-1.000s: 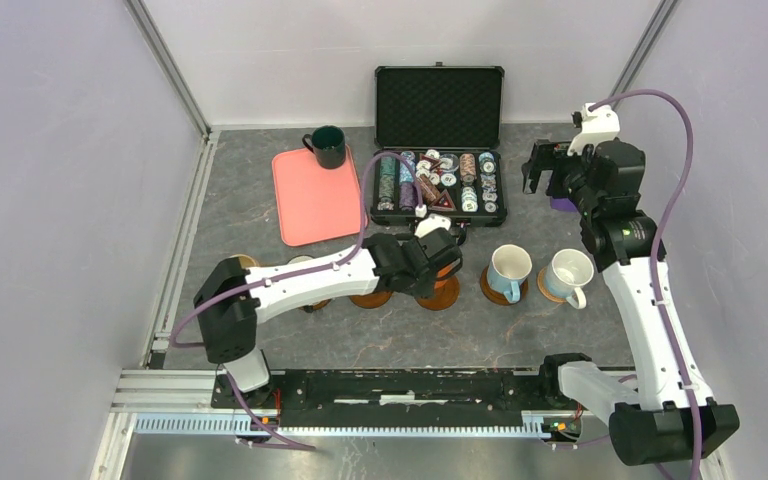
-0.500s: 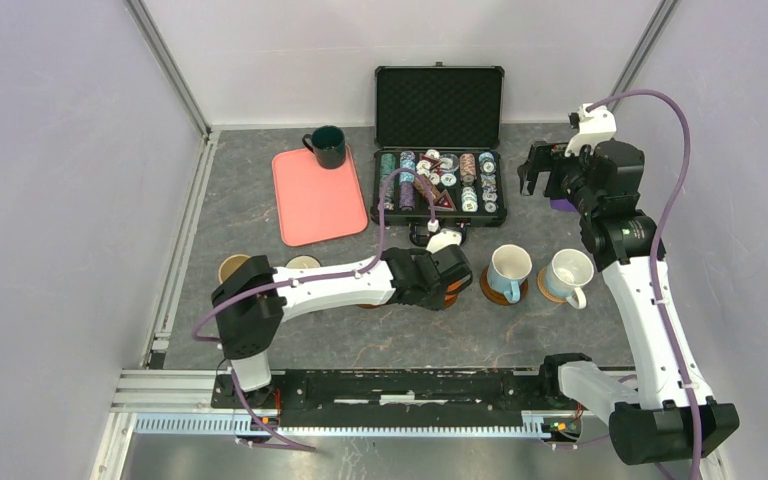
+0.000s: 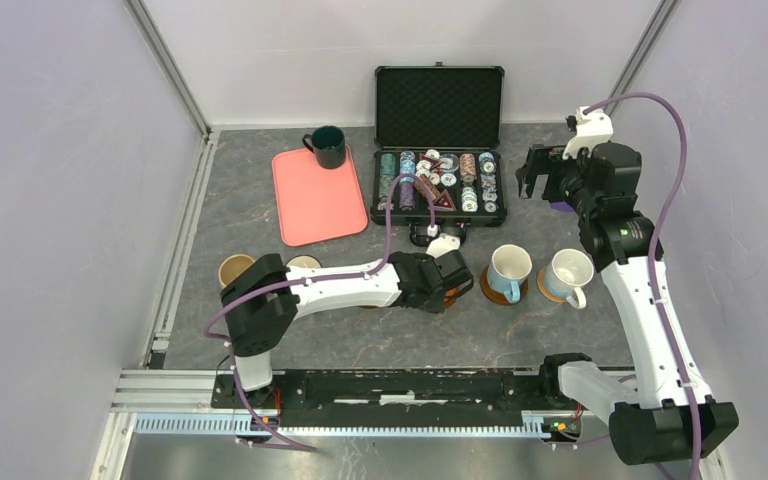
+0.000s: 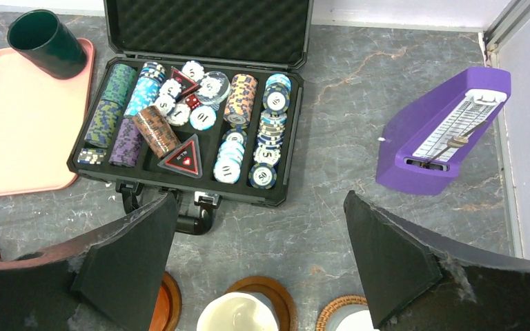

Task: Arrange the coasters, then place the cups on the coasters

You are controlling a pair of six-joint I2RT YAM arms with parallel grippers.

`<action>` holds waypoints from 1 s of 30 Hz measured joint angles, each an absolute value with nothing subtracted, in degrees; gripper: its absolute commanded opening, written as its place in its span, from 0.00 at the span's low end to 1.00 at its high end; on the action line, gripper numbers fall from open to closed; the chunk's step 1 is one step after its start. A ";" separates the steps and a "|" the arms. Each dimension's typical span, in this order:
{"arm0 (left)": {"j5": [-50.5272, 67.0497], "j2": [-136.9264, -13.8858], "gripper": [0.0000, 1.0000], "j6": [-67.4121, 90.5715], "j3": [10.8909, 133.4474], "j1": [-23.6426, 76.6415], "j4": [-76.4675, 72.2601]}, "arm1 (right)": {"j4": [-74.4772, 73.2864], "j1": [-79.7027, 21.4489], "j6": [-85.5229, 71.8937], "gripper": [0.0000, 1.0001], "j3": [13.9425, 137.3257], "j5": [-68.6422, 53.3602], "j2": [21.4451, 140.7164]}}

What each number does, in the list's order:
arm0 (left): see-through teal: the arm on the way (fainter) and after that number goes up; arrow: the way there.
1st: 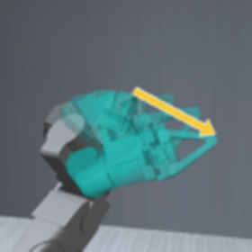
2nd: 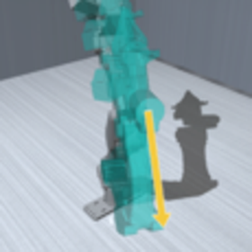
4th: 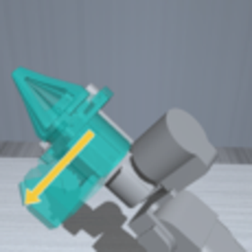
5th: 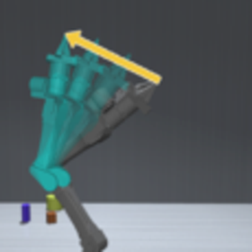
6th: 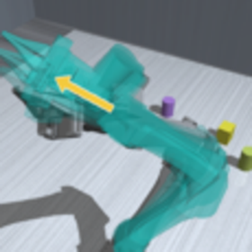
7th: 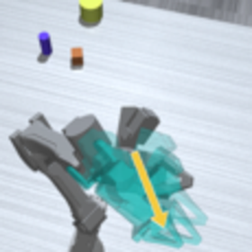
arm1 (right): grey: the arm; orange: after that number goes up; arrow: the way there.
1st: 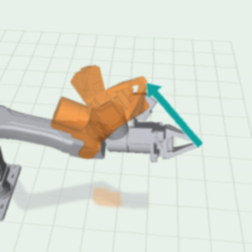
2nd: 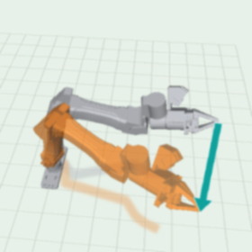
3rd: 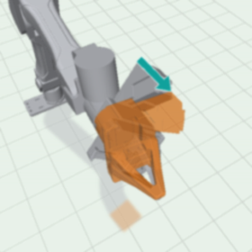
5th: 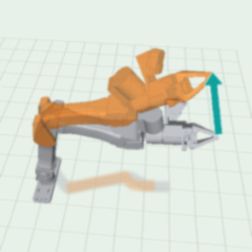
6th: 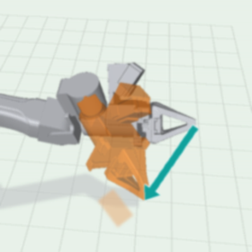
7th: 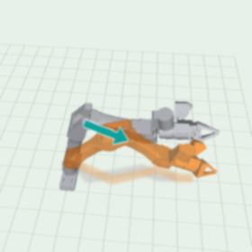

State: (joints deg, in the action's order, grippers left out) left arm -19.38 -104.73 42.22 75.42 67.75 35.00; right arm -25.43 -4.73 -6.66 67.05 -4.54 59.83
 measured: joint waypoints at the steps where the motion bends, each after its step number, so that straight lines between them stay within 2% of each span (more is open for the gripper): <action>1: -19.44 -104.73 0.41 42.37 75.42 67.75 35.00 | -25.45 -4.73 -6.66 0.98 66.87 -4.54 59.83; 13: -18.92 -104.36 0.74 42.44 75.20 67.77 34.92 | -26.26 -4.73 -6.59 0.98 65.39 -4.54 59.29; 16: -18.74 -102.21 0.76 40.88 74.08 67.77 35.42 | -26.44 -4.73 -6.59 0.98 65.34 -4.58 59.29; 20: -18.83 -96.57 0.68 37.23 72.42 67.72 36.56 | -26.63 -4.73 -6.59 0.98 65.17 -5.10 59.29; 23: -18.81 -90.85 0.50 33.63 70.00 67.44 36.71 | -26.68 -4.73 -6.59 0.98 64.88 -5.54 59.29; 25: -18.87 -87.13 0.32 31.66 67.85 67.05 36.80 | -26.72 -4.73 -6.59 0.98 64.75 -5.72 59.20; 26: -19.09 -85.30 0.27 30.41 66.67 66.78 37.15 | -26.68 -4.71 -6.59 0.98 64.64 -5.82 59.13; 30: -20.23 -84.73 0.24 28.77 65.93 65.65 39.44 | -26.61 -4.71 -6.66 0.98 64.05 -6.15 58.65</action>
